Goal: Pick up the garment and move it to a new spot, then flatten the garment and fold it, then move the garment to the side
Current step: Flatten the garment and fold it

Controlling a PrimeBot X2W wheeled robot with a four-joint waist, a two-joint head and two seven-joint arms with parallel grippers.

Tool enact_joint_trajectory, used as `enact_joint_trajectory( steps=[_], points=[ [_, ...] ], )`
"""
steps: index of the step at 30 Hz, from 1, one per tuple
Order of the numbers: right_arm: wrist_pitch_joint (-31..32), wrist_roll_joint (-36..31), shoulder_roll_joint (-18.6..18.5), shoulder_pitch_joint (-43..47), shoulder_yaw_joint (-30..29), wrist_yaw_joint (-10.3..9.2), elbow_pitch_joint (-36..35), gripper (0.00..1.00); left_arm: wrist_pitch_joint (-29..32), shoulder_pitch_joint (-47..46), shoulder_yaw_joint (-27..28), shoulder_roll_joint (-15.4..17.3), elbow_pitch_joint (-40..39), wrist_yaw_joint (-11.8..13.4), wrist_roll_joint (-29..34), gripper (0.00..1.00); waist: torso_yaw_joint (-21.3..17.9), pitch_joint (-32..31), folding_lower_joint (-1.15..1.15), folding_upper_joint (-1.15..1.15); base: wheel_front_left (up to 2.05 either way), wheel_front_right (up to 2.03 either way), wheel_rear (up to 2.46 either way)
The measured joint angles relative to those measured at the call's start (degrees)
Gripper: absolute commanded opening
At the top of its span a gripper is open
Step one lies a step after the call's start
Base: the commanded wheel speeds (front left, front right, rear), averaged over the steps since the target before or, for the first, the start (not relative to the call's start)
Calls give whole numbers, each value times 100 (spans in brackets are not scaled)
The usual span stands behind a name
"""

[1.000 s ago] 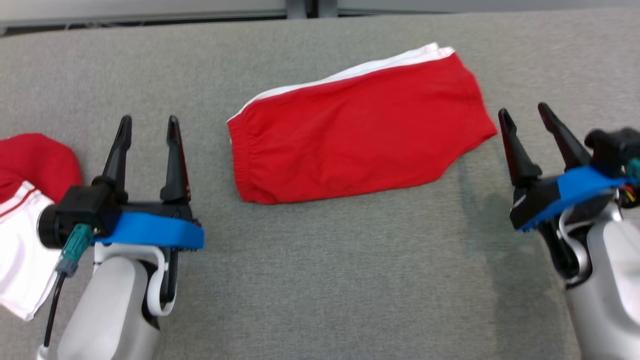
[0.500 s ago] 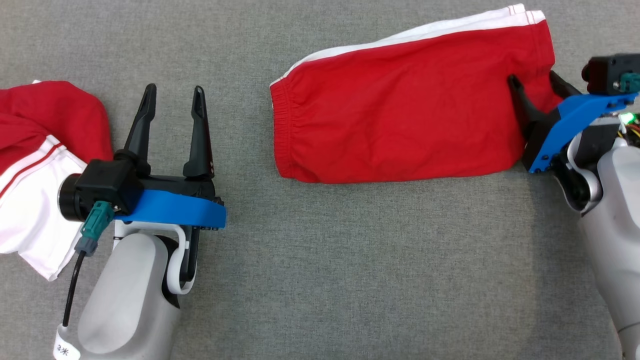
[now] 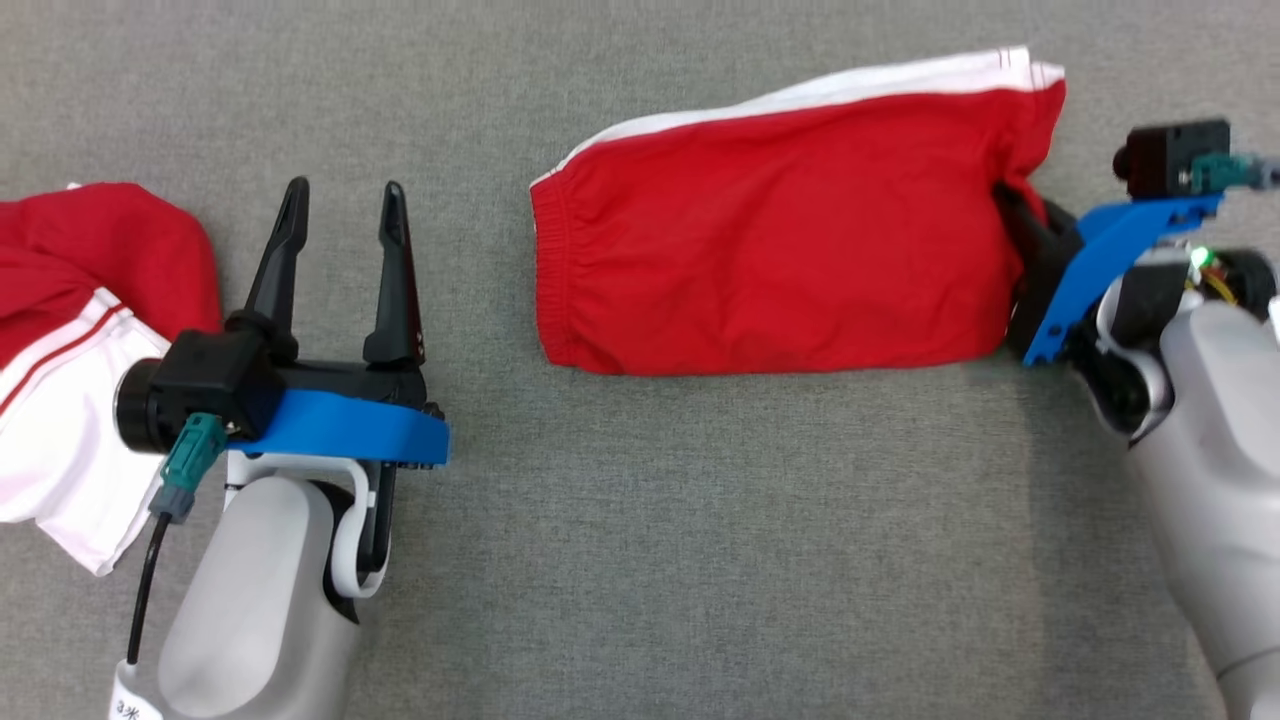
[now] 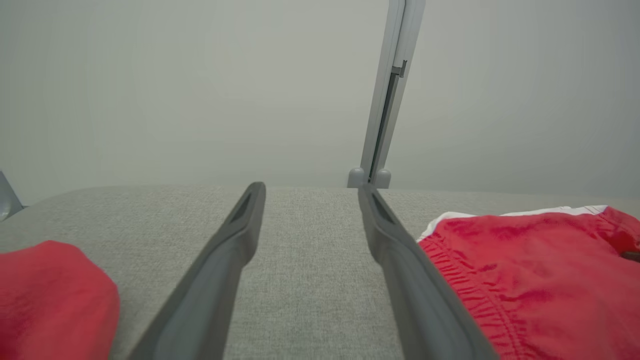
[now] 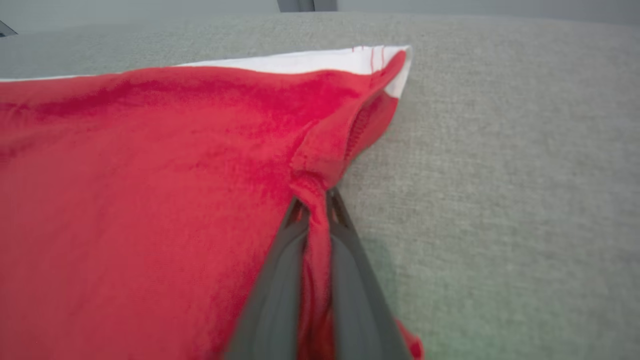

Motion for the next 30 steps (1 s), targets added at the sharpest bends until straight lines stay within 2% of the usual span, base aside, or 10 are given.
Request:
enact_joint_trajectory(
  steps=[7,14,25,30],
  points=[
    [-542,185,111,1024,-53,0,-573,0,0,293,130,67,43,-7,43,100,-205,-347,0,0,0,0,0],
    [-771,253,112,1842,-493,0,-1025,0,1,547,82,81,59,-7,33,100,-383,-664,-1,-1,0,0,0],
    [-627,133,97,2171,-870,0,-1302,0,73,689,-71,74,34,-2,5,100,-338,-844,-1,-1,0,0,0],
    [-409,88,192,2084,-769,-1,-1596,0,71,692,-118,49,49,0,-2,100,-291,-930,0,-1,0,0,0]
  ],
)
